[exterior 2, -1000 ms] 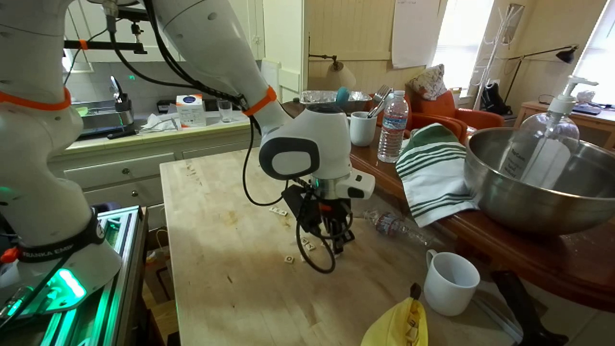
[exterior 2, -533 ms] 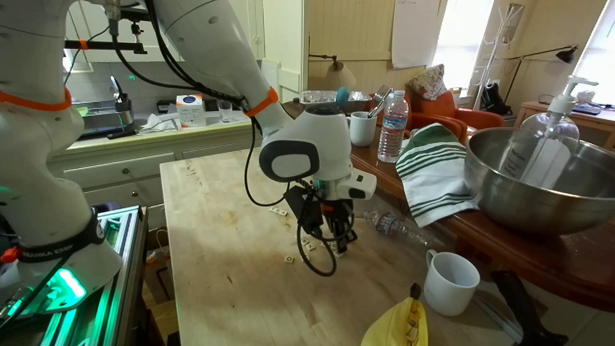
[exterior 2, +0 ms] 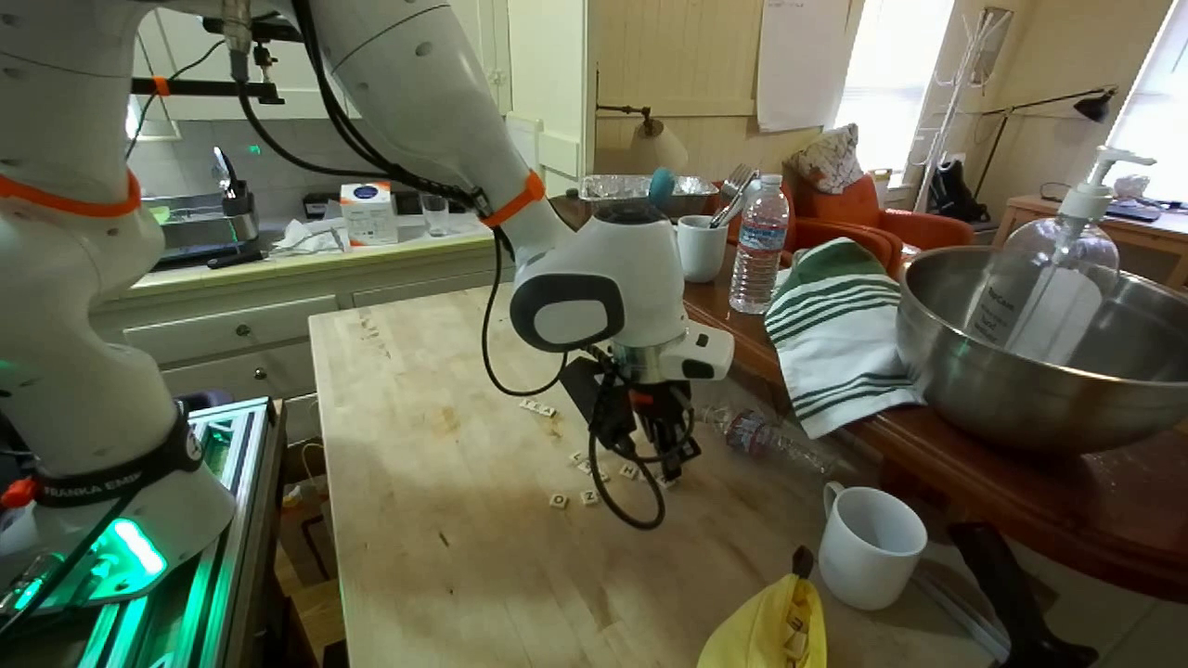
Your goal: Spell the word 'Tear'.
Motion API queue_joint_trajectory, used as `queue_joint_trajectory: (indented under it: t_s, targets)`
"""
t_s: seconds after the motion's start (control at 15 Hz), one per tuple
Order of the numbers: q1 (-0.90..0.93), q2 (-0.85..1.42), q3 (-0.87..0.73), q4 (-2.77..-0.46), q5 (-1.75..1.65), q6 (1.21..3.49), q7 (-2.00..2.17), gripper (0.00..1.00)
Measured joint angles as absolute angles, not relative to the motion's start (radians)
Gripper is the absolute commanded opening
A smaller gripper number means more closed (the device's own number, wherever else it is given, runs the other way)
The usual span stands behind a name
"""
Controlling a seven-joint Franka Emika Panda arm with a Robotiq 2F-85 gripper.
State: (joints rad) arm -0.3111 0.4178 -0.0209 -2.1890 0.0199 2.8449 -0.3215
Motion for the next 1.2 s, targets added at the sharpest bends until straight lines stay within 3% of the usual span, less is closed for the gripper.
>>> queue_joint_trajectory:
  t_s: [1.2]
  targets:
    - [-0.318,0.44,0.103,-2.159,0.034,2.843,-0.409,0.0]
